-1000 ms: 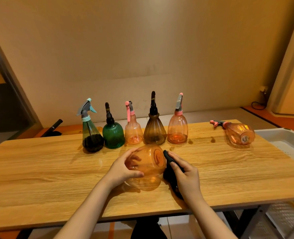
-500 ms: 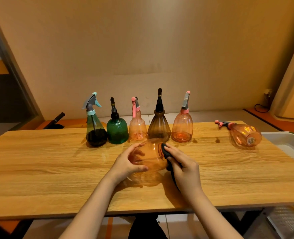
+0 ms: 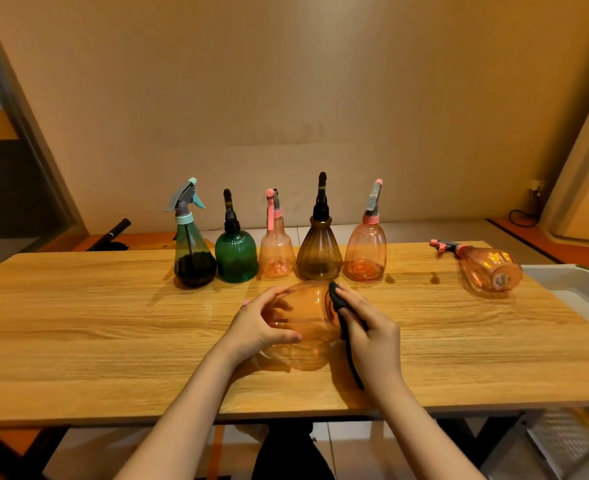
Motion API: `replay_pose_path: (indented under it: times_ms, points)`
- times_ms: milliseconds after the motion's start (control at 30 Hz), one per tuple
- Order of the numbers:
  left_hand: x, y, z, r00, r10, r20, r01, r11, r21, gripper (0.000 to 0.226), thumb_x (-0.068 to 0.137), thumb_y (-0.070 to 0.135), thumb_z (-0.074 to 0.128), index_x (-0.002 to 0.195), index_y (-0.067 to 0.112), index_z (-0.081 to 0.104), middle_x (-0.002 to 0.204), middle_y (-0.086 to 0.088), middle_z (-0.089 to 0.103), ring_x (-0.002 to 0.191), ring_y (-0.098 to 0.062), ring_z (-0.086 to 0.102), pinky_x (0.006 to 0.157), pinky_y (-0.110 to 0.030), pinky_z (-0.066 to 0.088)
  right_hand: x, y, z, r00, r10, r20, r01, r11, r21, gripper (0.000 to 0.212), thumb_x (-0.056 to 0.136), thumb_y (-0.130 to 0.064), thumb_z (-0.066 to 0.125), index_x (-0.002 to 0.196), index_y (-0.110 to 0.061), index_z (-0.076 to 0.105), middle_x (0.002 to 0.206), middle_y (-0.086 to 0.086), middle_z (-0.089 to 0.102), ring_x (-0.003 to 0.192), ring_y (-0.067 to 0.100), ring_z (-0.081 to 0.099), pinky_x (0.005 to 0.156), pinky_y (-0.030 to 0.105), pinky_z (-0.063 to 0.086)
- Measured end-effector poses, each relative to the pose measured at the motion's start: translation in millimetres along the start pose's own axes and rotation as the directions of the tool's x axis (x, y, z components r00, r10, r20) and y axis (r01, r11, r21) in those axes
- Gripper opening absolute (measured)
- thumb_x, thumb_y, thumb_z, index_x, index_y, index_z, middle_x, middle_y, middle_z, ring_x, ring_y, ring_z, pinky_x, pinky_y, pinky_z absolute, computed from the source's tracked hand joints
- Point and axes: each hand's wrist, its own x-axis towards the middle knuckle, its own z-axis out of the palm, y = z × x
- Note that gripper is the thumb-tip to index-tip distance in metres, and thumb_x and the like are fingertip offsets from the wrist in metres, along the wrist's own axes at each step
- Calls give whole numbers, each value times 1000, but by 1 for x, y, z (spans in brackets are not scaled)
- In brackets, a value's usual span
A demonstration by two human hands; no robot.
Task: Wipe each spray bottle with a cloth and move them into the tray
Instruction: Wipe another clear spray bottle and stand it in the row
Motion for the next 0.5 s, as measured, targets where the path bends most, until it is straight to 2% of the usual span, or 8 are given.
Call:
replay_pose_path:
  times_ms: [67, 133, 200, 267, 333, 400, 500]
  points:
    - [-2, 2, -1, 1000, 7, 2, -7, 1000, -4, 91, 47, 30, 94, 125, 32, 47, 118, -9, 59, 110, -20, 59, 77, -16, 52, 8, -3, 1, 999, 54, 10, -54, 998, 30, 47, 81, 9, 62, 114, -25, 58, 115, -3, 64, 109, -16, 50, 94, 8, 38]
    - [-4, 5, -2, 1000, 16, -14, -16, 1000, -24, 98, 33, 55, 91, 120, 38, 48, 115, -6, 60, 109, -16, 60, 81, -18, 52, 10, -11, 4, 1000, 0, 29, -1, 1000, 21, 44, 81, 5, 62, 114, -23, 59, 116, -12, 61, 111, -13, 50, 96, 11, 39]
    - [-4, 5, -3, 999, 26, -35, -27, 999, -40, 99, 29, 64, 87, 118, 41, 49, 114, -4, 61, 109, -13, 59, 85, -21, 51, 3, -17, 7, 996, -85, 42, 84, 996, 8, 39, 80, -1, 61, 116, -16, 61, 118, -11, 60, 115, -7, 50, 97, 13, 40]
    - [-4, 4, -3, 999, 27, -27, -28, 998, -47, 95, 32, 55, 90, 117, 41, 50, 112, -4, 61, 107, -15, 60, 85, -21, 51, -8, -17, 7, 992, -122, 44, 122, 992, 11, 40, 78, -2, 59, 116, -13, 61, 119, -5, 60, 117, -2, 51, 98, 15, 40]
    - [-3, 3, -1, 1000, 20, -14, -20, 999, -26, 84, 43, 35, 94, 115, 40, 50, 111, -4, 61, 104, -17, 61, 80, -19, 52, -18, -12, 4, 996, -89, 31, 88, 995, 39, 41, 79, 2, 61, 116, -15, 60, 119, -8, 60, 116, -4, 51, 96, 12, 39]
    - [-2, 4, 2, 1000, 8, 2, -8, 1000, 4, 76, 56, 15, 90, 115, 39, 49, 110, -4, 60, 99, -12, 61, 74, -15, 51, -18, -6, 1, 999, 39, -2, -39, 994, 101, 44, 81, 8, 62, 112, -23, 61, 116, -8, 61, 112, -11, 51, 95, 8, 38]
    - [0, 2, 4, 1000, 5, 3, -5, 1000, 31, 75, 62, 7, 87, 119, 35, 48, 110, -3, 59, 95, -6, 61, 72, -13, 50, -7, -4, 1, 982, 187, -20, -181, 970, 160, 47, 84, 7, 59, 105, -35, 60, 115, -4, 63, 110, -10, 52, 97, 13, 40]
